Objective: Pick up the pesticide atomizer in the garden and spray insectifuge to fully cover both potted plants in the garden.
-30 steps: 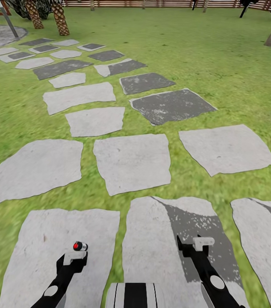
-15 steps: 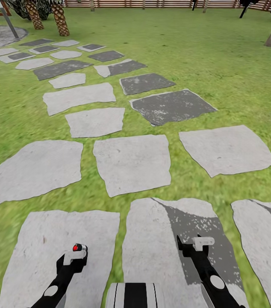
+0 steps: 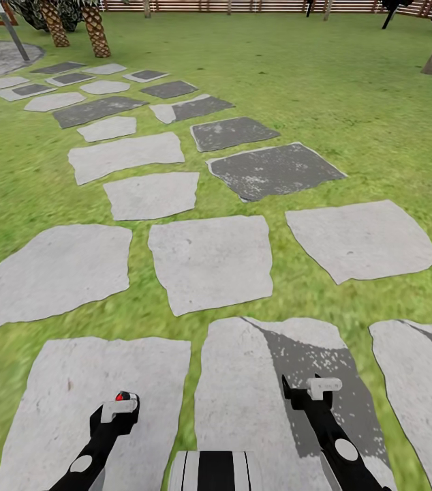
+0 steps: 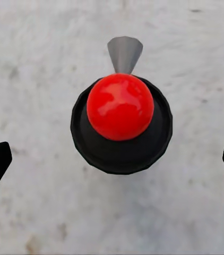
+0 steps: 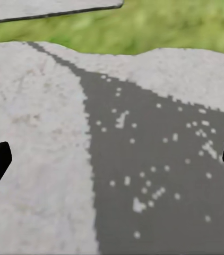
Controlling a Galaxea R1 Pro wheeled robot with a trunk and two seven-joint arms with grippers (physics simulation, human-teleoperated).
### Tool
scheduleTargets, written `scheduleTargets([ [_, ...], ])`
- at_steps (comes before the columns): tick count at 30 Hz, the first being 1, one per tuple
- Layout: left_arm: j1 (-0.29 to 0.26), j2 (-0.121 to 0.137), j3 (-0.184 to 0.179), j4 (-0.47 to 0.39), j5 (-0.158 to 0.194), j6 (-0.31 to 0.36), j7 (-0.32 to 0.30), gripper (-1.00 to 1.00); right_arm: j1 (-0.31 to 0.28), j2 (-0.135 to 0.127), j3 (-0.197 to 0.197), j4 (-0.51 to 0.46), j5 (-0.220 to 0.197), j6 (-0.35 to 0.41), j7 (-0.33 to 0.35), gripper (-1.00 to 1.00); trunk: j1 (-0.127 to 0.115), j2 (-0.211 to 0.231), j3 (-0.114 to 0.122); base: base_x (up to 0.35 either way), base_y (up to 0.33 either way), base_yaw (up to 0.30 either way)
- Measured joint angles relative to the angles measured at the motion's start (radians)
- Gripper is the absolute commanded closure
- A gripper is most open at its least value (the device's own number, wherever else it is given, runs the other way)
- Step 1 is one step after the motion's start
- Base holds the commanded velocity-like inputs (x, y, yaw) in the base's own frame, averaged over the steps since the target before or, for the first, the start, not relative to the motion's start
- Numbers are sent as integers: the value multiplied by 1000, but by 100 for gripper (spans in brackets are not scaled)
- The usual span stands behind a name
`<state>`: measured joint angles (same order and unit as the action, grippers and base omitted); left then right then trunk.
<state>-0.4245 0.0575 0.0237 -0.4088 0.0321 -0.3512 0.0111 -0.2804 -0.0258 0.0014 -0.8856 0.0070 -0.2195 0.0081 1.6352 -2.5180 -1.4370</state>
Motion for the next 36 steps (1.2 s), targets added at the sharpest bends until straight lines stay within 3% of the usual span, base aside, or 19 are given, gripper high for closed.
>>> scheduleTargets([
  [19, 0, 1, 1, 0, 1, 0, 0, -100, 0, 0, 0, 0, 0, 0, 0, -100, 0, 0, 0, 21, 0, 0],
  [20, 0, 1, 1, 0, 1, 0, 0, 100, 0, 0, 0, 0, 0, 0, 0, -100, 0, 0, 0, 2, 0, 0],
  [36, 0, 1, 1, -2, 3, -1, 0, 100, 0, 0, 0, 2, 0, 0, -1, -100, 0, 0, 0, 0, 0, 0],
])
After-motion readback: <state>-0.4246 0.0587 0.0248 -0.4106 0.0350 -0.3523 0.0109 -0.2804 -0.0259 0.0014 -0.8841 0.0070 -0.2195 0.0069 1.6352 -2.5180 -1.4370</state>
